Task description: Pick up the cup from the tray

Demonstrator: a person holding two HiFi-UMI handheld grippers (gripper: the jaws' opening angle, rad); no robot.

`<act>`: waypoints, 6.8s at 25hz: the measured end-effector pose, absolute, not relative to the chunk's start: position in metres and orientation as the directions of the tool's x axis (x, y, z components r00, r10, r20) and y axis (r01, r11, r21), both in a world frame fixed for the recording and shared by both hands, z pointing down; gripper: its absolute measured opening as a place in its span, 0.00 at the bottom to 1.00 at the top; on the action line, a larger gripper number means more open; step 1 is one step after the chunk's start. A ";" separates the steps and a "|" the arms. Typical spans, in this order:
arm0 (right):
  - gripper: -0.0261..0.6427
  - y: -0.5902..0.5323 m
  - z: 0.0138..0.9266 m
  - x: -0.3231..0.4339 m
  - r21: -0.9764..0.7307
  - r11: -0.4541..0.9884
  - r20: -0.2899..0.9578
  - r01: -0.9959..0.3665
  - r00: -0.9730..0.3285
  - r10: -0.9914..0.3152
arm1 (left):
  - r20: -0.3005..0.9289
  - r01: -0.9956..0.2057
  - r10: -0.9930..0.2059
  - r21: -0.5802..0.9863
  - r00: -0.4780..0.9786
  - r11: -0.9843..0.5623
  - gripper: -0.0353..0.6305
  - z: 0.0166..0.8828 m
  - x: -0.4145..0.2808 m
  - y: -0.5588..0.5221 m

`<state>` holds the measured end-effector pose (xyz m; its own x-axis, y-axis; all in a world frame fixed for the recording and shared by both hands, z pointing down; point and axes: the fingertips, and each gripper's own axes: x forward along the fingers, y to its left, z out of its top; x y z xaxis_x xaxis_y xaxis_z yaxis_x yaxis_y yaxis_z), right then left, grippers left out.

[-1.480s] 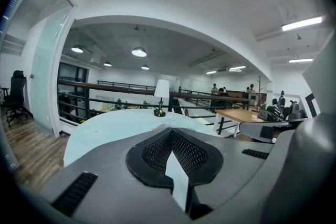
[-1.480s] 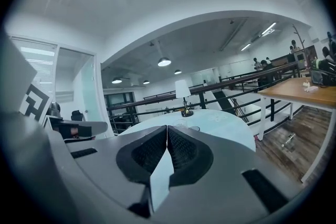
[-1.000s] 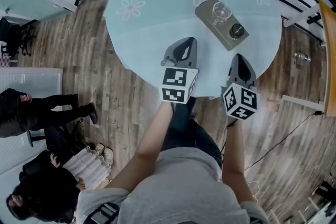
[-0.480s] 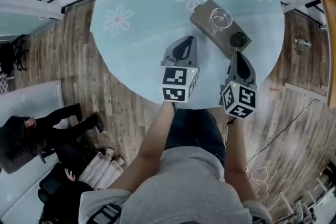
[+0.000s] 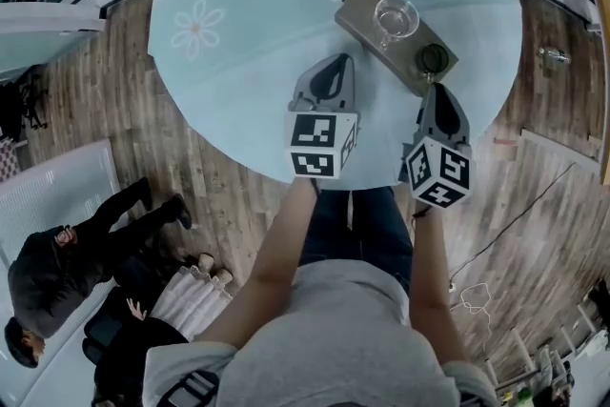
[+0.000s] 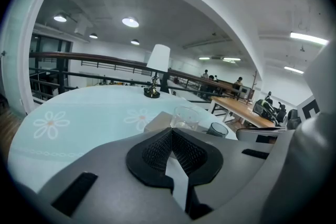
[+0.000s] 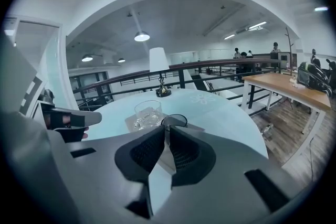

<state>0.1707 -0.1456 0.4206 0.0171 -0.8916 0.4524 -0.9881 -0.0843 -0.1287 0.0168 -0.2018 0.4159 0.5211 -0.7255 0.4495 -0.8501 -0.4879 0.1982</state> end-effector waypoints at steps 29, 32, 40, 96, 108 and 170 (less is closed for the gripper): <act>0.13 -0.165 0.477 0.173 -0.119 -0.060 0.580 -0.991 -0.021 -0.815 | 0.499 -0.877 -0.725 0.195 0.474 -0.439 0.06 0.436 0.014 -0.201; 0.12 -0.166 0.477 0.173 -0.085 -0.050 0.579 -0.995 -0.008 -0.816 | 0.502 -0.877 -0.724 0.196 0.473 -0.438 0.06 0.438 0.013 -0.202; 0.10 -0.167 0.472 0.177 -0.071 -0.047 0.556 -0.996 -0.001 -0.831 | 0.498 -0.877 -0.725 0.199 0.475 -0.438 0.06 0.438 0.017 -0.205; 0.10 -0.089 0.531 0.077 -0.079 0.319 0.664 -0.945 -0.288 -0.690 | 0.458 -0.881 -0.754 0.217 0.472 -0.420 0.06 0.427 -0.010 -0.180; 0.10 -0.084 0.540 0.075 -0.042 0.333 0.683 -0.942 -0.270 -0.678 | 0.455 -0.882 -0.756 0.213 0.471 -0.421 0.06 0.427 -0.010 -0.174; 0.41 -0.252 0.416 0.150 -0.167 0.570 0.361 -0.804 -0.588 -0.723 | 0.532 -0.734 -0.559 0.193 0.636 -0.651 0.36 0.463 0.094 -0.229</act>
